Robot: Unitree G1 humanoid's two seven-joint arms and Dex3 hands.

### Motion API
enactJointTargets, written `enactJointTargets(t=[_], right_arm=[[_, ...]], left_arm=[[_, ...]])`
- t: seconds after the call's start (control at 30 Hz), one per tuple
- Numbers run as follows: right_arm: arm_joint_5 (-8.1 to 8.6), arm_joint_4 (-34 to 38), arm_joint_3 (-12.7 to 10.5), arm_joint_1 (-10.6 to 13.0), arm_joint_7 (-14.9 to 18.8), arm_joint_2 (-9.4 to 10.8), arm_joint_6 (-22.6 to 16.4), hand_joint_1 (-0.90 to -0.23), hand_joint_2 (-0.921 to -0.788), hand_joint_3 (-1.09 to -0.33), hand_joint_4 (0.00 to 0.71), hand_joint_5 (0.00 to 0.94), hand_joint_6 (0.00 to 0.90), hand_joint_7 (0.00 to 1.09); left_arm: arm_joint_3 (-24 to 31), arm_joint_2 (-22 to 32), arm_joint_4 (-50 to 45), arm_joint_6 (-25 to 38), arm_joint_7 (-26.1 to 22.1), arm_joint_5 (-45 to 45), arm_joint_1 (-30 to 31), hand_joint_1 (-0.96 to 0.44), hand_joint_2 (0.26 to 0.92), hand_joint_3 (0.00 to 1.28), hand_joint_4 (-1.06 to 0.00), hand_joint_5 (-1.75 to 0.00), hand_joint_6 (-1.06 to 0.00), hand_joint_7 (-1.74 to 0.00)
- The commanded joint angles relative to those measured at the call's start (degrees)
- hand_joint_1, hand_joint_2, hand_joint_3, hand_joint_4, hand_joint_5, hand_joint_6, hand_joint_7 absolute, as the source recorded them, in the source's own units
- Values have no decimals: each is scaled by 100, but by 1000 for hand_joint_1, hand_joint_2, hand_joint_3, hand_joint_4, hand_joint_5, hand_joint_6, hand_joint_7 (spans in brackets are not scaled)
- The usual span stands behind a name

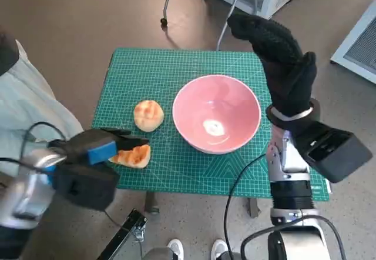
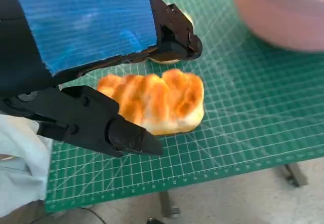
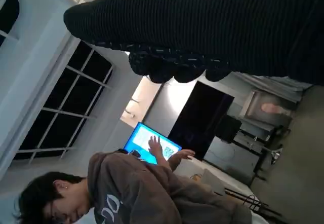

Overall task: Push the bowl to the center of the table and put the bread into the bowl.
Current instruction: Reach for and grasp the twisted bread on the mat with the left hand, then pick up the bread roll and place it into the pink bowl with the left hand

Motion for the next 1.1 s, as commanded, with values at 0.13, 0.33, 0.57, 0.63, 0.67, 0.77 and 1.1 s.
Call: enactJointTargets(t=[0.13, 0.33, 0.57, 0.63, 0.67, 0.77, 1.1], right_arm=[[-42, 15, 8, 148, 12, -25, 32, -699, -921, -768, 338, 11, -1, 986], [-28, 6, 24, 162, 20, -1, 47, -700, -921, -767, 337, 11, -1, 982], [-28, 21, 50, 179, 36, 25, 24, -701, -921, -767, 336, 11, -1, 980], [-27, 21, 56, 188, 40, 24, 18, -701, -921, -767, 335, 11, -1, 976], [-23, 25, 58, 193, 47, 24, 14, -701, -921, -767, 335, 11, -1, 975], [-18, 32, 63, 206, 59, 23, 2, -700, -921, -766, 332, 10, -1, 961], [49, 171, 37, 176, 161, 12, -74, -696, -921, -764, 322, 6, -1, 950]], left_arm=[[-192, -133, 661, -370, 445, 406, -286, -149, 910, 68, -541, -93, -598, -127], [-237, -173, 1054, -629, 804, 589, -427, -97, 920, 256, -488, -905, -460, -1219], [-120, -133, 1355, -879, 1028, 514, -517, -9, 921, 241, -435, -1426, -503, -1249], [-62, -111, 1360, -913, 1032, 447, -518, -3, 921, 229, -442, -1474, -527, -1201], [-19, -99, 1343, -902, 1009, 397, -520, -3, 920, 227, -444, -1480, -531, -1193], [81, -74, 1309, -871, 953, 273, -532, -1, 921, 217, -447, -1466, -543, -1202], [483, -70, 1201, -824, 902, -202, -723, 1, 921, 202, -491, -1364, -526, -1285]])
